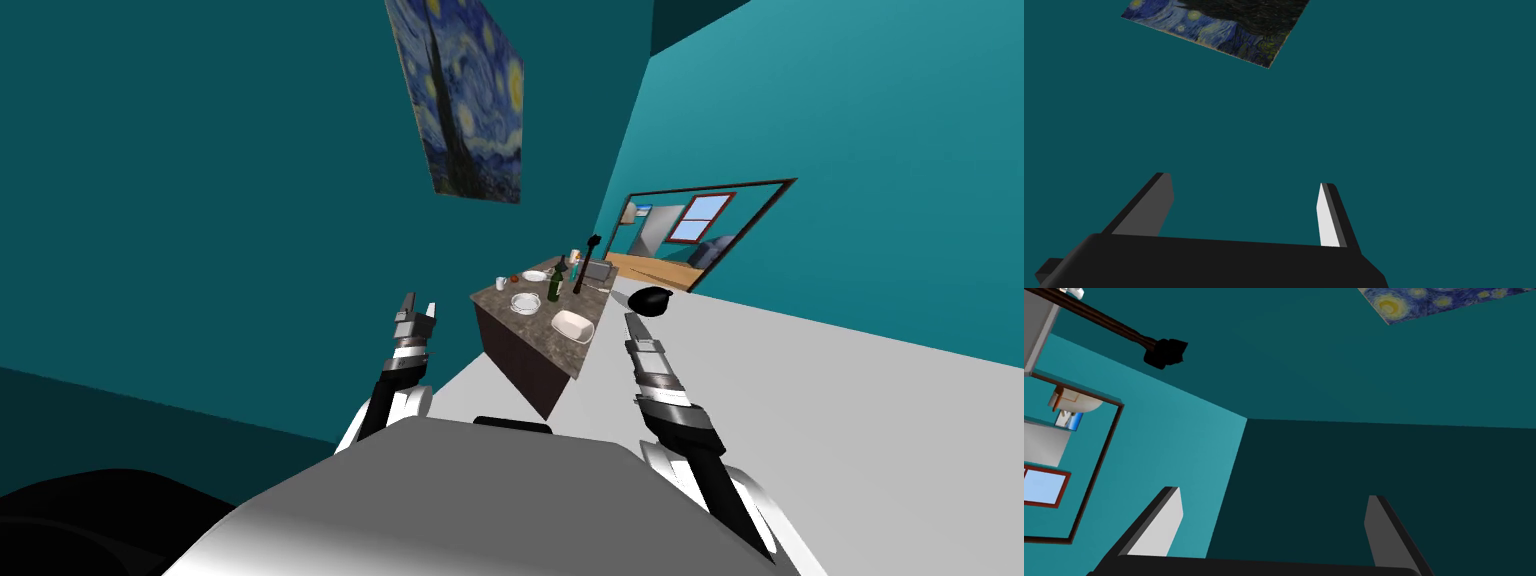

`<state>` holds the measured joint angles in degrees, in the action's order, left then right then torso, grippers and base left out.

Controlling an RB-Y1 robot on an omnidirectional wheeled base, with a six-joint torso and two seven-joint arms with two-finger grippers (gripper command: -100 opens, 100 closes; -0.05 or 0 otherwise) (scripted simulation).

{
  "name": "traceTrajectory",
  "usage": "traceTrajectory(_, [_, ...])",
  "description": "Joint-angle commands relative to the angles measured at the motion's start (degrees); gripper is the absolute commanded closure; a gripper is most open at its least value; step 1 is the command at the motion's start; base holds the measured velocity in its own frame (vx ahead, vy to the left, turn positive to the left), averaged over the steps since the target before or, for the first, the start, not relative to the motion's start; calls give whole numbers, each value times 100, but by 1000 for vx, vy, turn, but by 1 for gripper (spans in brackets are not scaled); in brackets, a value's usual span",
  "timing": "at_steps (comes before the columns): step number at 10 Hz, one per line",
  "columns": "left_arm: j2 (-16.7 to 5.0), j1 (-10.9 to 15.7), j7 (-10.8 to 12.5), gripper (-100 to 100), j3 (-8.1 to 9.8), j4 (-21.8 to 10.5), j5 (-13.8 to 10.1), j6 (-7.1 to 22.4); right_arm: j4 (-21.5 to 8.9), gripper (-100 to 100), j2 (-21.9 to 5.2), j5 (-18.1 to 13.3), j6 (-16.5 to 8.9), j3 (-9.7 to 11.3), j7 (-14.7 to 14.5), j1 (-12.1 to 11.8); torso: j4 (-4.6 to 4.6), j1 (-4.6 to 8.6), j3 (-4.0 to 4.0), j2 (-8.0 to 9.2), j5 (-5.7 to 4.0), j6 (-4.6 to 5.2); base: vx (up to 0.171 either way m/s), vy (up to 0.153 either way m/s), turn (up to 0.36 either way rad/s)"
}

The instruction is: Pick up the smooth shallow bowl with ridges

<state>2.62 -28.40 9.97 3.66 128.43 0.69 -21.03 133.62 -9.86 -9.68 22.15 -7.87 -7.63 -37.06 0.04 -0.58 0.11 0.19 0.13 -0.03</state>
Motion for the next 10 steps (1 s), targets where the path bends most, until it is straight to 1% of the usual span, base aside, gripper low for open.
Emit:
traceTrajectory(1, [0,0,0,0,0,0,0,0,-55,-100,-129,-262,-98,-234,-134,-261,0,0,0,0,0,0,-12,166,214])
traceTrajectory(4, [0,-1,0,0,0,0,0,0,-161,-100,-306,-760,-301,-657,-403,-812,-2,-9,-5,-9,2,2,0,181,232])
traceTrajectory(5, [0,-1,0,0,0,0,0,0,-161,-100,-306,-807,-301,-657,-403,-812,-2,-9,-6,-11,2,1,12,113,66])
traceTrajectory(7, [-1,-1,0,0,1,0,0,0,-250,-100,-415,-1175,-463,-930,-596,-1212,-3,22,-8,-14,-4,2,30,112,225])
traceTrajectory(8, [-1,-1,0,0,1,0,0,0,-301,-100,-473,-1348,-553,-1058,-695,-1376,-4,14,-11,-20,-3,0,47,147,247])
traceTrajectory(9, [0,-1,0,0,1,0,0,0,-301,-100,-473,-1407,-553,-1058,-695,-1419,-5,8,-13,-23,-1,2,31,102,41])
traceTrajectory(10, [-1,-2,0,0,2,0,0,0,-357,-100,-535,-1616,-648,-1181,-795,-1632,-4,19,-10,-17,-3,6,24,89,140])
